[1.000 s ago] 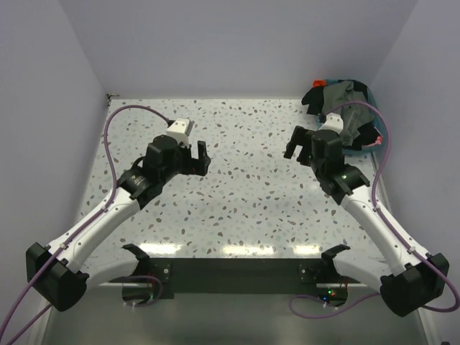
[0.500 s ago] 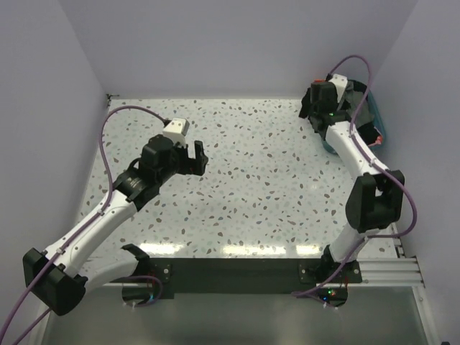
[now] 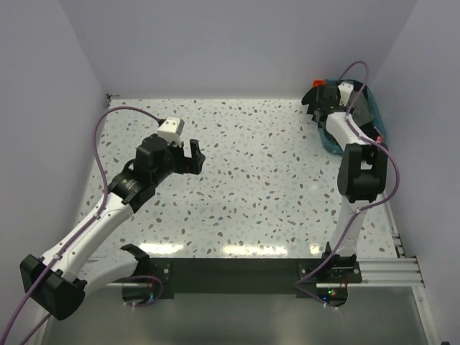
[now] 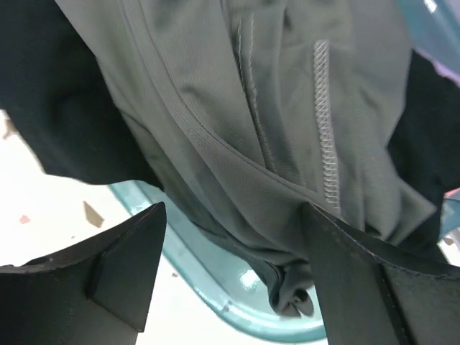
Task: Fold and stack the t-shirts
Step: Grab the tshirt from the pile
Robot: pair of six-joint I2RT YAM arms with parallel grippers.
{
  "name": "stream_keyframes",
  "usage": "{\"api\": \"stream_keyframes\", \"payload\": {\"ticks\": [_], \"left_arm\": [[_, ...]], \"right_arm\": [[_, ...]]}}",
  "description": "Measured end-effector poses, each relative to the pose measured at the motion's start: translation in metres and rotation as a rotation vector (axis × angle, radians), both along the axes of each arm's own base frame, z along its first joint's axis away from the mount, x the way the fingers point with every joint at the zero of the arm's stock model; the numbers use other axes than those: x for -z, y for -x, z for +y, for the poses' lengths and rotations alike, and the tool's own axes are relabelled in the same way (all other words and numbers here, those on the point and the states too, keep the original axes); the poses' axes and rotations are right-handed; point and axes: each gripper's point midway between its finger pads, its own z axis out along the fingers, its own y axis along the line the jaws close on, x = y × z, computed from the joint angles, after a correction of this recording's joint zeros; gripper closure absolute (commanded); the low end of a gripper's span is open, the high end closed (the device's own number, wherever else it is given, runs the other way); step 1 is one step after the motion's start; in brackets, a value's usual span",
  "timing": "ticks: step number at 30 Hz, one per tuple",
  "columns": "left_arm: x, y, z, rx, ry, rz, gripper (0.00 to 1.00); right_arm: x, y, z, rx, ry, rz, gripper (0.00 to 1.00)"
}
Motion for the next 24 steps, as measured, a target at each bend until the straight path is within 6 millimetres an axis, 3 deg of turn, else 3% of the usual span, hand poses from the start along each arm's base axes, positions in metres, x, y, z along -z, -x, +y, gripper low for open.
{"api": "stream_keyframes", "payload": {"ticks": [3, 5, 8, 9, 12, 20, 24], "left_arm": [[0.002, 0.001, 0.0, 0.003, -0.001, 0.005, 0.0], [0.004, 0.001, 0.0, 0.004, -0.003, 0.009, 0.0], [0.005, 0.001, 0.001, 0.004, -0.003, 0.011, 0.0], [0.005, 0.001, 0.001, 0.003, -0.002, 0.011, 0.0], [0.005, 0.001, 0.001, 0.004, -0.002, 0.011, 0.0], [0.005, 0.0, 0.002, -0.001, -0.001, 0.012, 0.0], [0.004, -0.001, 0.004, -0.006, 0.0, 0.01, 0.0]], "right_arm": [[0.02, -0.001, -0.004, 0.017, 0.018, 0.033, 0.28], [0.022, -0.002, -0.007, 0.028, 0.026, 0.034, 0.36], [0.017, -0.003, -0.012, 0.04, 0.036, 0.022, 0.59], [0.014, -0.004, -0.013, 0.043, 0.042, 0.018, 0.74], [0.003, -0.009, -0.014, 0.047, 0.052, -0.006, 1.0], [-0.034, -0.01, -0.016, 0.053, 0.061, -0.066, 1.0], [-0.079, -0.001, -0.006, 0.029, 0.008, -0.16, 1.0]]}}
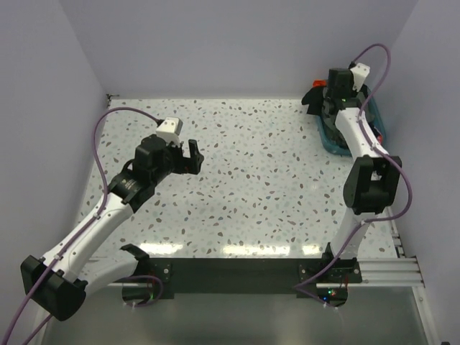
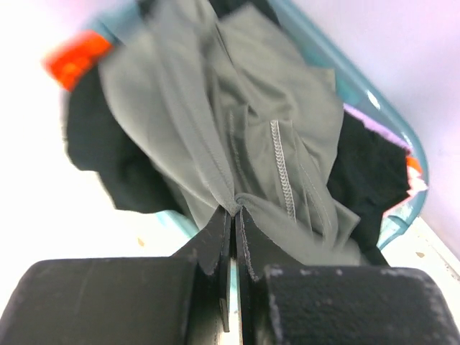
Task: Fold and stack the t-shirts
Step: Grab the tshirt from the pile, then move the tshirt to the center of the board
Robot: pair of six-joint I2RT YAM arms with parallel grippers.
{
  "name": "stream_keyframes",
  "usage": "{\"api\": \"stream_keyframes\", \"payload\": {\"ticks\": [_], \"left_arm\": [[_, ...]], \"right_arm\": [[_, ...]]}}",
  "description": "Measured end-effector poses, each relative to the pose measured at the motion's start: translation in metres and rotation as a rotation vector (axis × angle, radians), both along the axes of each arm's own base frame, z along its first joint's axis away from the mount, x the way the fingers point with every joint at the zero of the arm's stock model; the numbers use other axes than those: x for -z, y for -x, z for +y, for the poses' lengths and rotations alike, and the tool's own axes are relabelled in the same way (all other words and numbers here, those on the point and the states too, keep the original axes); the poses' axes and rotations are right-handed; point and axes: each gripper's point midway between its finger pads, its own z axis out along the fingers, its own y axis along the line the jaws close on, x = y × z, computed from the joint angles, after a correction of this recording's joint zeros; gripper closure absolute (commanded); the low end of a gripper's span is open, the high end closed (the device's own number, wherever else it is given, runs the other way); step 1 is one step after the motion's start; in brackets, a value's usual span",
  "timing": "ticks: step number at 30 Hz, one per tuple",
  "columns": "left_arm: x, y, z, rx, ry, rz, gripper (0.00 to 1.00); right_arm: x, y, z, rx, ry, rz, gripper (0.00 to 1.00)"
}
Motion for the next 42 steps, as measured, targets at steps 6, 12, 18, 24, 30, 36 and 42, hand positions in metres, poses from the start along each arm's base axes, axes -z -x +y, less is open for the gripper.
{"api": "stream_keyframes", "payload": {"ticks": [6, 12, 18, 24, 30, 36, 42], "left_arm": [[-0.004, -0.001, 0.002, -0.007, 0.007, -0.012, 0.0], [-0.005, -0.001, 0.002, -0.008, 0.009, -0.016, 0.0], [-0.009, 0.0, 0.003, -0.015, 0.022, -0.025, 0.0], [-0.01, -0.001, 0.006, -0.042, 0.039, -0.019, 0.0], [-0.01, -0.002, 0.008, -0.088, 0.076, -0.006, 0.03], [0.021, 0.001, 0.011, -0.156, 0.118, 0.068, 0.16], [0.11, 0.022, 0.02, -0.215, 0.069, 0.274, 0.26]], "right_arm": [[-0.046, 0.028, 0.055, -0.101, -0.012, -0.106, 1.0], [-0.081, 0.044, 0.163, -0.327, 0.044, -0.142, 1.0], [-0.181, 0.076, 0.236, -0.513, 0.063, -0.306, 1.0], [-0.3, 0.15, 0.266, -0.682, -0.046, -0.567, 1.0], [-0.307, 0.18, 0.252, -0.707, -0.115, -0.616, 1.0], [-0.124, 0.171, 0.26, -0.694, -0.124, -0.26, 0.98], [0.067, 0.173, 0.164, -0.435, -0.217, 0.185, 0.91]]}}
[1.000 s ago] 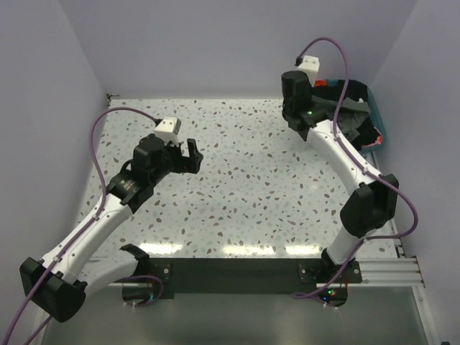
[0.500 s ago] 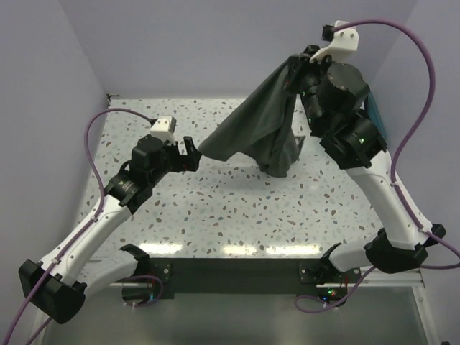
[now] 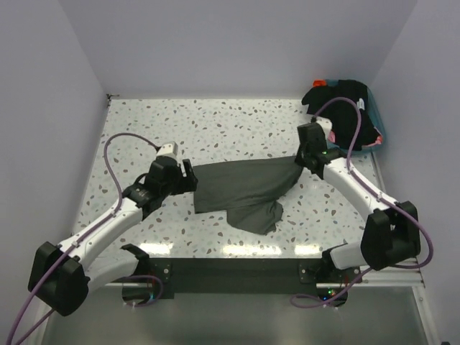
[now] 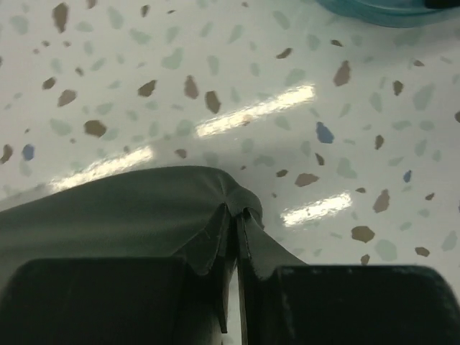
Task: Fold and stack the t-shirts
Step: Move the tshirt to the center of the board, then flatten the tshirt out
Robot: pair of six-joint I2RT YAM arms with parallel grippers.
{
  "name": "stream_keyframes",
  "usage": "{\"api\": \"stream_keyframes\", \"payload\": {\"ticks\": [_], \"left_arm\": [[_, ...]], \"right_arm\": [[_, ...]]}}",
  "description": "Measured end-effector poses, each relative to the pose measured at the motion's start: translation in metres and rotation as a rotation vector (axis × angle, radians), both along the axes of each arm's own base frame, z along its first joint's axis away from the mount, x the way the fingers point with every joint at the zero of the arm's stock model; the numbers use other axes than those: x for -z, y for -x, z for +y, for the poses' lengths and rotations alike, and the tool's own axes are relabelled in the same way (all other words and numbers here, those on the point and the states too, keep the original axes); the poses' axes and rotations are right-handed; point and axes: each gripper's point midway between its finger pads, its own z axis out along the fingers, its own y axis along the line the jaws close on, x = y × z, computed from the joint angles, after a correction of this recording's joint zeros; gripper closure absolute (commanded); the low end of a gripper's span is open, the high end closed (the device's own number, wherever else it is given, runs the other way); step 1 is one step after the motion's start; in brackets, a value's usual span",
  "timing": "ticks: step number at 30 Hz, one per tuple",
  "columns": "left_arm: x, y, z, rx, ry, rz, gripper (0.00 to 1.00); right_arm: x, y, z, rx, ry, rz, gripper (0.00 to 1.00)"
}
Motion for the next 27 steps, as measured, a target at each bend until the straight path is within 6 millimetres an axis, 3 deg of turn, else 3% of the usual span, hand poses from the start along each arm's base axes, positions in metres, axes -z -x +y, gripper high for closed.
{"api": "stream_keyframes", "payload": {"ticks": [1, 3, 4, 5, 6, 8, 10, 13, 16, 22, 27], "left_arm": [[0.012, 0.004, 0.001, -0.004, -0.006, 0.03, 0.26], [0.028, 0.01, 0.003, -0.011, -0.011, 0.075, 0.27], [0.033, 0.012, 0.003, -0.015, -0.009, 0.086, 0.27], [0.037, 0.012, 0.003, -0.021, -0.006, 0.094, 0.27], [0.037, 0.012, 0.002, -0.023, -0.003, 0.094, 0.27], [0.038, 0.01, 0.002, -0.035, 0.005, 0.091, 0.27], [0.038, 0.008, 0.003, -0.054, 0.013, 0.084, 0.3], [0.037, 0.006, 0.007, -0.088, 0.016, 0.079, 0.32], [0.034, 0.002, 0.019, -0.148, 0.016, 0.069, 0.34], [-0.002, -0.012, 0.061, -0.306, 0.035, -0.009, 0.33], [-0.048, -0.025, 0.076, -0.362, 0.058, -0.115, 0.31]], "right_arm": [[0.011, 0.0, -0.021, 0.066, -0.002, 0.031, 0.75], [0.019, -0.003, -0.04, 0.13, -0.023, 0.053, 0.64], [0.019, -0.005, -0.038, 0.128, -0.036, 0.055, 0.55], [0.017, -0.007, -0.03, 0.113, -0.053, 0.051, 0.38], [0.015, -0.009, -0.02, 0.084, -0.064, 0.045, 0.31], [0.007, -0.008, 0.013, 0.01, -0.044, 0.021, 0.29], [0.002, 0.003, 0.059, -0.102, -0.043, 0.001, 0.31], [0.0, 0.036, 0.131, -0.289, -0.062, -0.013, 0.38], [0.007, 0.065, 0.182, -0.416, -0.076, -0.014, 0.47], [0.066, 0.095, 0.262, -0.572, 0.016, 0.085, 0.52], [0.101, 0.113, 0.312, -0.662, 0.073, 0.123, 0.52]]}}
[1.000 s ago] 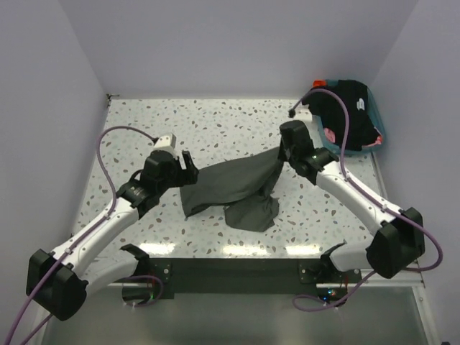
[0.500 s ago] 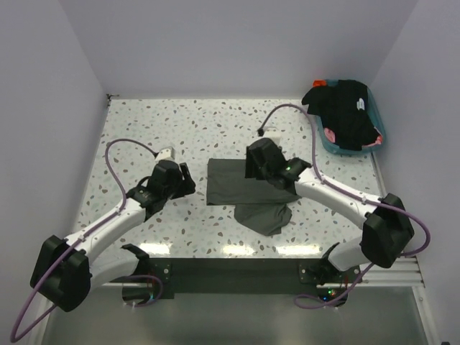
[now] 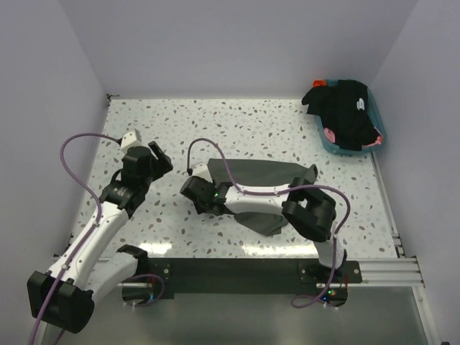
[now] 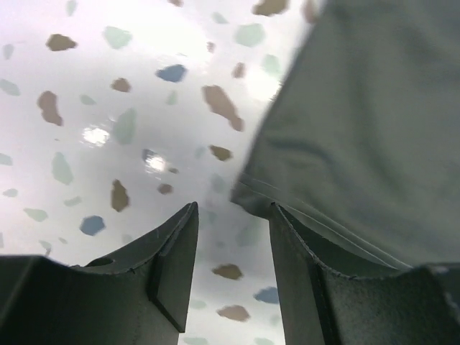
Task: Fold and stack the t-shirts
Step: Flatten the tshirt out
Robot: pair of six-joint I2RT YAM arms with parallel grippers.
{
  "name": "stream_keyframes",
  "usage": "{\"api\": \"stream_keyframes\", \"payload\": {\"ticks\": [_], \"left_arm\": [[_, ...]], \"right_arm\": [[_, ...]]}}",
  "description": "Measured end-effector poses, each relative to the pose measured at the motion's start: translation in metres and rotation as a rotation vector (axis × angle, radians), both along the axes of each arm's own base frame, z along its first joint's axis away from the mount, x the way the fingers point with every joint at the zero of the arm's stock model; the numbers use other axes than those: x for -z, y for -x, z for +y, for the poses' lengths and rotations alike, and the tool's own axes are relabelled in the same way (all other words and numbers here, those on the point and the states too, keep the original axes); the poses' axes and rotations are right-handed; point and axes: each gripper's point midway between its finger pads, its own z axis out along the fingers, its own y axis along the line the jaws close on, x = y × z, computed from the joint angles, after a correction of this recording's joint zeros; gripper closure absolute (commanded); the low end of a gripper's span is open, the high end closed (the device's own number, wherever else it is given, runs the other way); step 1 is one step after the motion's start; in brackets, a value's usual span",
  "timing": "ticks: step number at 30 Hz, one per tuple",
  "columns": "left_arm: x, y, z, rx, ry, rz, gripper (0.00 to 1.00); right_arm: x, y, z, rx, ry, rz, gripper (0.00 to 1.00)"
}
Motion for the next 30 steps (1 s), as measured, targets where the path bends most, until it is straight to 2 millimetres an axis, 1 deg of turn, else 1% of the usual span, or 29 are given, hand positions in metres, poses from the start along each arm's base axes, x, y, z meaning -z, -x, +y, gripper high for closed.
{"api": "stream_keyframes", "payload": {"ticks": [1, 3, 6, 8, 11, 12, 20, 28, 30], "left_arm": [[-0.007, -0.001, 0.003, -0.009, 0.001, -0.017, 0.31], [-0.014, -0.002, 0.005, -0.013, -0.003, -0.031, 0.3], [-0.016, -0.002, 0.006, -0.009, -0.01, -0.035, 0.3], [-0.015, -0.001, 0.005, -0.004, -0.013, -0.028, 0.3], [-0.014, -0.001, 0.004, 0.005, -0.008, -0.027, 0.29], [-0.013, 0.0, 0.002, 0.01, -0.005, -0.025, 0.29], [0.007, 0.006, -0.007, 0.062, 0.018, 0.011, 0.28], [0.02, 0.008, -0.012, 0.087, 0.032, 0.023, 0.28], [0.021, 0.008, -0.012, 0.09, 0.034, 0.022, 0.28]], "right_arm": [[0.003, 0.002, 0.007, -0.012, 0.009, -0.004, 0.52], [0.008, 0.003, 0.02, -0.027, 0.024, -0.012, 0.52], [0.016, 0.001, 0.03, -0.033, 0.044, -0.025, 0.55], [0.022, -0.002, 0.03, -0.024, 0.065, -0.03, 0.56], [0.021, -0.008, 0.028, -0.009, 0.084, -0.057, 0.63], [0.021, -0.009, 0.026, -0.004, 0.094, -0.063, 0.64], [0.018, -0.017, 0.006, 0.035, 0.181, -0.12, 0.63], [0.017, -0.02, 0.003, 0.026, 0.205, -0.139, 0.63], [0.017, -0.02, 0.003, 0.02, 0.208, -0.141, 0.7]]}}
